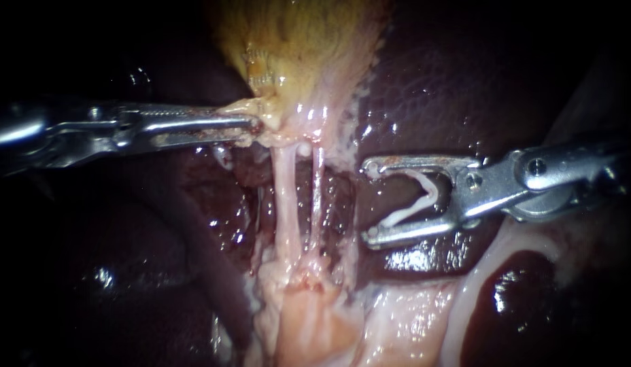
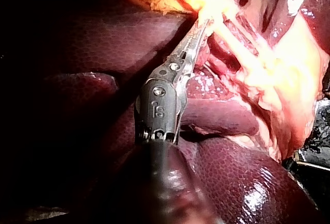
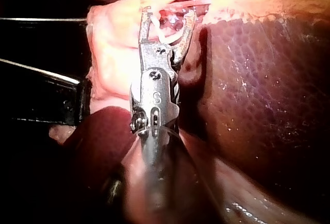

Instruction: Clipping first clip left tube

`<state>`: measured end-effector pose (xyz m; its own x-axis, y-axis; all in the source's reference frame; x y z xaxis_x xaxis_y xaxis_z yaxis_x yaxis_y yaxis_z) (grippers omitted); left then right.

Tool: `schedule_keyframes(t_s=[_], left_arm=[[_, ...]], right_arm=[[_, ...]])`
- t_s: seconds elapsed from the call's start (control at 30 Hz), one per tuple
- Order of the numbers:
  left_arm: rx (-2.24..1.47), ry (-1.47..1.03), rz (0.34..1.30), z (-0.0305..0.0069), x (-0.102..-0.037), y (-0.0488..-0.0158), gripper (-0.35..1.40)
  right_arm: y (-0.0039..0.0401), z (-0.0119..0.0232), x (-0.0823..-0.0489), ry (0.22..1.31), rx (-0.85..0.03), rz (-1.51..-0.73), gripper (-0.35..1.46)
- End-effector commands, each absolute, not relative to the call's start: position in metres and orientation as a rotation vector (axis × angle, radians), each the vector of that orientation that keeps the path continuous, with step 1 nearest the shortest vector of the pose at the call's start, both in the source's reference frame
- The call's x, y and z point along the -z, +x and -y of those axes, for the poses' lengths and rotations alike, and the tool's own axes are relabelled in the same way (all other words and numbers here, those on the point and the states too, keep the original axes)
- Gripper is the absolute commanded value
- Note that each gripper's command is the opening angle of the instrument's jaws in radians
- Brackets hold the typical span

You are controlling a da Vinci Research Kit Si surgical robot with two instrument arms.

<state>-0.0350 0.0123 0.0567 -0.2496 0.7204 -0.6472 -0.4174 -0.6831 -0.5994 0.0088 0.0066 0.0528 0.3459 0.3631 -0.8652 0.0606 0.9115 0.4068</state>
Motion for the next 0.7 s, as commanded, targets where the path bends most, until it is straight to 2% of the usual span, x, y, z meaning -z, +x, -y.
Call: schedule_keyframes(t_s=[0.03, 0.2, 0.53, 0.7], left_arm=[[-1.989, -1.265, 0.401, -0.0124, -0.0565, -0.0347, -0.35], [-1.962, -1.277, 0.391, -0.0139, -0.0544, -0.0326, -0.35], [-1.865, -1.312, 0.336, -0.0167, -0.0465, -0.0252, -0.35], [-1.858, -1.307, 0.322, -0.0163, -0.0461, -0.0246, -0.35]], right_arm=[[0.0088, -0.0066, -0.0528, 0.404, -0.202, -1.211, 0.49], [0.0088, -0.0065, -0.0529, 0.403, -0.202, -1.211, 0.49], [0.0088, -0.0065, -0.0530, 0.405, -0.200, -1.212, 0.49], [0.0089, -0.0065, -0.0530, 0.408, -0.199, -1.213, 0.49]])
